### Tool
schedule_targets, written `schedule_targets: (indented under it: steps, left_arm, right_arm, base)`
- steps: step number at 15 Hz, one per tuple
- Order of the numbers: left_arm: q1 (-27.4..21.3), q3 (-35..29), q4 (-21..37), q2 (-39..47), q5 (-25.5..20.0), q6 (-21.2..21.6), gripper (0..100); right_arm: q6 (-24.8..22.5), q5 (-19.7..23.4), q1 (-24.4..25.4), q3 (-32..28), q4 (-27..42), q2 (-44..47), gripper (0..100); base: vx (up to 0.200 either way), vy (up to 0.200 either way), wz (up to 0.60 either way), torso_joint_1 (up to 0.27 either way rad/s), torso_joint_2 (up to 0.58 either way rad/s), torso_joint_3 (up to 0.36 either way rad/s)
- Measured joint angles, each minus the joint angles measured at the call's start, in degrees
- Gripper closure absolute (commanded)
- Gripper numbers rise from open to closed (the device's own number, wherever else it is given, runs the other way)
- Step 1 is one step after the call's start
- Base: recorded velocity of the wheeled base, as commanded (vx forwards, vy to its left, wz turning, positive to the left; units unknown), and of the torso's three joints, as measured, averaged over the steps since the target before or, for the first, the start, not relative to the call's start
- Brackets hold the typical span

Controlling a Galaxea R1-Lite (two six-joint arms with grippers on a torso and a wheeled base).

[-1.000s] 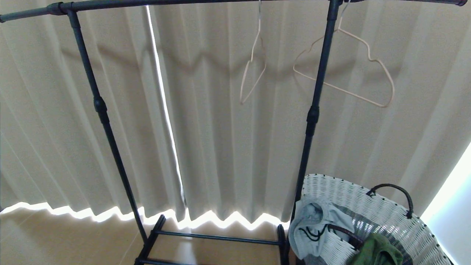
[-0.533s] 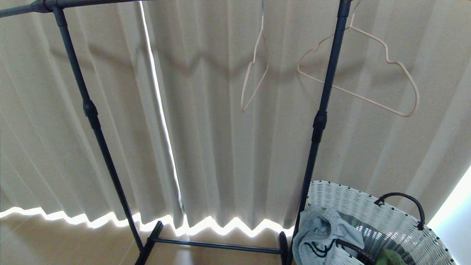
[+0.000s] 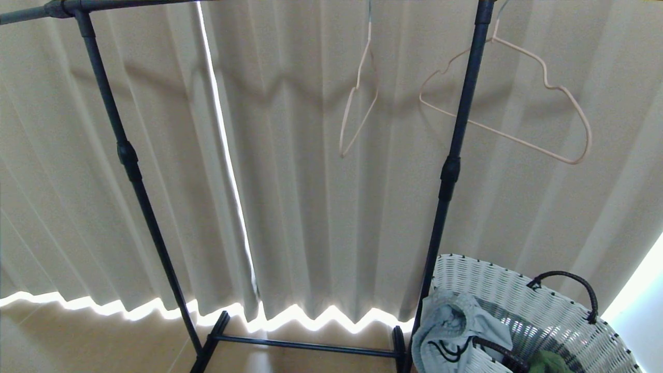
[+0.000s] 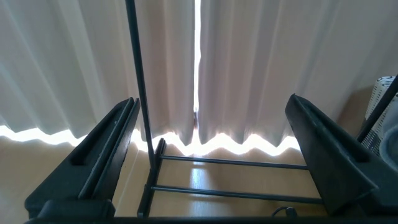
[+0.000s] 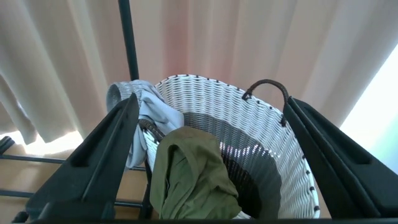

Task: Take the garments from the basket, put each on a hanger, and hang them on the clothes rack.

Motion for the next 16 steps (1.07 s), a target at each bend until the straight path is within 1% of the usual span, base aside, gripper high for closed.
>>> schedule_targets:
  steps: [2, 4, 6, 9, 13, 16]
  left_arm:
    - [0.0, 0.0, 0.0, 0.0, 0.0, 0.0, 0]
    - [0.0, 0.0, 0.0, 0.0, 0.0, 0.0, 0]
    - [0.0, 0.0, 0.0, 0.0, 0.0, 0.0, 0]
    - [0.0, 0.0, 0.0, 0.0, 0.1, -0.1, 0]
    - [0.0, 0.0, 0.0, 0.0, 0.1, -0.1, 0]
    - [0.0, 0.0, 0.0, 0.0, 0.1, 0.0, 0]
  right_arm:
    - [-5.3, 2.6, 0.1, -1.2, 0.6, 0.0, 0]
    - [-8.4, 3.5, 0.9, -4.3, 1.7, 1.6, 0]
    - [-11.4, 3.5, 2.0, -7.9, 2.5, 7.8, 0]
    - [-17.3, 1.5, 3.0, -12.4, 2.8, 24.3, 0]
    - [-27.8, -2.2, 3.5, -14.5, 2.1, 49.0, 0]
    - [-31.4, -3.3, 3.3, -14.4, -3.1, 64.2, 0]
  base:
    - [0.0, 0.0, 0.0, 0.0, 0.0, 0.0]
    - [0.0, 0.0, 0.0, 0.0, 0.0, 0.0]
    - [0.0, 0.0, 0.0, 0.0, 0.0, 0.0]
    - [0.0, 0.0, 0.0, 0.0, 0.0, 0.0]
    - [0.0, 0.0, 0.0, 0.0, 0.0, 0.0]
    - [0.0, 0.0, 0.0, 0.0, 0.0, 0.0]
